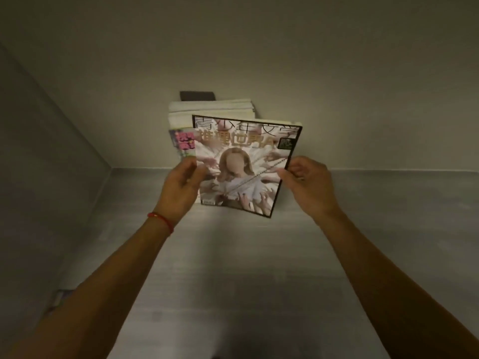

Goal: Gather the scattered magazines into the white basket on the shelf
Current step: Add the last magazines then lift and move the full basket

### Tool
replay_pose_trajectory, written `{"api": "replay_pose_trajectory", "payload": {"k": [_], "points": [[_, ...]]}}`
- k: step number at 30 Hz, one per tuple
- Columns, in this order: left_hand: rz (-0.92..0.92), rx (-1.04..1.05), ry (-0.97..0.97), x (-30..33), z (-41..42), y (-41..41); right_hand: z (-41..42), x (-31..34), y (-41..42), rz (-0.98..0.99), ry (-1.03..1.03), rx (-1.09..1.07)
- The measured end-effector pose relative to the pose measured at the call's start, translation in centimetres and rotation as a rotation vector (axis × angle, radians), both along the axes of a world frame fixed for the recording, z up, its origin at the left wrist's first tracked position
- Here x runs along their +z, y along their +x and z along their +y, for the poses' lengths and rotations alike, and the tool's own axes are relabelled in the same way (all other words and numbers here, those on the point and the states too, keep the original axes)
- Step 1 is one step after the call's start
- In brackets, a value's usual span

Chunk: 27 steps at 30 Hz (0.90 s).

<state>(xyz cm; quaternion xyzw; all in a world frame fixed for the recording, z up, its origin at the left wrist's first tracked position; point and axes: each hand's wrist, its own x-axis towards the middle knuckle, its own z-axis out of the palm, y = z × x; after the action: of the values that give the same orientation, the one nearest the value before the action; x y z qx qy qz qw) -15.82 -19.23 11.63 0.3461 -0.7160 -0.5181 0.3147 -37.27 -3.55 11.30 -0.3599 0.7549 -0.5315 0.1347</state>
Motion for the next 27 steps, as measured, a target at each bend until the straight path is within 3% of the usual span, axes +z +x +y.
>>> {"api": "replay_pose_trajectory", "payload": {"k": [2,4,12,18,22,24,27], "points": [[-0.136,0.085,-0.233,0.9,-3.0,1.1,-3.6,1.4,0.8,0.097,-0.038,-0.013],[-0.252,0.173,-0.319,0.9,-5.4,1.7,-6.5,1.8,1.5,0.173,-0.023,-0.022],[-0.378,0.265,-0.075,-3.9,-9.6,0.6,-12.6,-3.1,1.3,0.231,0.172,-0.077],[-0.426,0.357,0.124,-7.4,-11.1,-1.4,-14.9,-7.7,1.0,0.054,0.216,-0.119],[-0.454,0.399,0.117,-8.9,-11.7,-2.5,-15.3,-9.8,1.3,-0.211,0.068,-0.098],[-0.443,0.406,0.124,-9.6,-12.2,-2.3,-15.3,-10.9,1.0,-0.188,0.052,-0.092],[-0.479,0.343,0.044,-10.9,-13.3,-1.9,-15.3,-12.4,-0.2,-0.077,0.260,-0.088]]}}
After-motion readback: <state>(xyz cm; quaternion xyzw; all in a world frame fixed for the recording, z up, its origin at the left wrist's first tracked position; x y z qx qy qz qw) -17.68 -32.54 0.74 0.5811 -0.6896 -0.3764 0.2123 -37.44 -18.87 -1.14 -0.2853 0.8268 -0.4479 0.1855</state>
